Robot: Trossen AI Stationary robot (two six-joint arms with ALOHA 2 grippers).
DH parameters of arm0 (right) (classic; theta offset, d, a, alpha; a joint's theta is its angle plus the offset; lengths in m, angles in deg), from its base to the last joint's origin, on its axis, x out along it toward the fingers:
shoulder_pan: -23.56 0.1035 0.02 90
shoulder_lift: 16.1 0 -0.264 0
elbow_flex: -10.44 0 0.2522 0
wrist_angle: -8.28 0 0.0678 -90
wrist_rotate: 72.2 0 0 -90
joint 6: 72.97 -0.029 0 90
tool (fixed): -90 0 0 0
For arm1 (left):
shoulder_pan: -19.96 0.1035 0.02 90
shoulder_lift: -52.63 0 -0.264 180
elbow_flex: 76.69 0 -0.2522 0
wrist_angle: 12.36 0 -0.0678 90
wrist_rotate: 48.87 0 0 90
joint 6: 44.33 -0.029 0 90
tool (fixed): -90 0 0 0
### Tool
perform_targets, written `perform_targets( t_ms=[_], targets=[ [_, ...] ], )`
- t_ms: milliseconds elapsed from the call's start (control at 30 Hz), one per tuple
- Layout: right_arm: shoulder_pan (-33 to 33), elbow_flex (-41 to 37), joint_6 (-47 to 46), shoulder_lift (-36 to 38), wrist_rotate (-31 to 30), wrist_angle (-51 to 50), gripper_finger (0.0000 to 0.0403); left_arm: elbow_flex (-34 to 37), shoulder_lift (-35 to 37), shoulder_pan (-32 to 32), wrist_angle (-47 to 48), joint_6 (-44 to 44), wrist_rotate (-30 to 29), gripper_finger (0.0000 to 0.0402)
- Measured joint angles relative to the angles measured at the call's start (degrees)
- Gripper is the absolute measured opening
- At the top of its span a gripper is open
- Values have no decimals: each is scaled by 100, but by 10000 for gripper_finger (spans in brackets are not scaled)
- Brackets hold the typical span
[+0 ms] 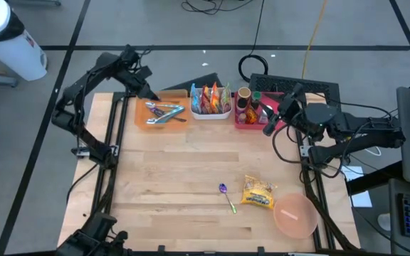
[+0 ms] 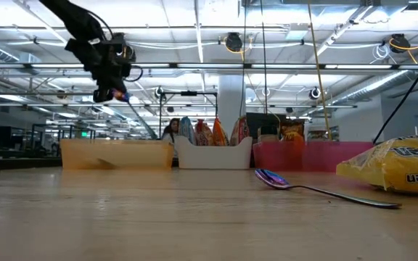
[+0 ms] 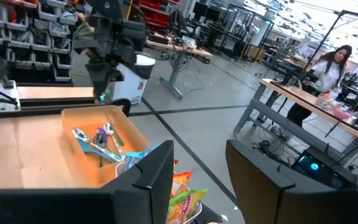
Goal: Pick & Place Food Item
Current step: Put the left violet and green spoon into the orange bin
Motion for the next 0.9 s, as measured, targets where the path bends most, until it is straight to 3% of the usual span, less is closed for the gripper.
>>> perform_targets(
  t_ms=[133,300,900],
  targets=[
    [-52,0,0,-36,9,-1,138,524,65,88,-88,-57,85,4],
    [-59,0,-3,-61,9,-1,136,1103,63,193,-461,-46,629,4],
    [-59,0,-304,-93,11,-1,134,2629,67,292,-2517,905,701,5]
  ],
)
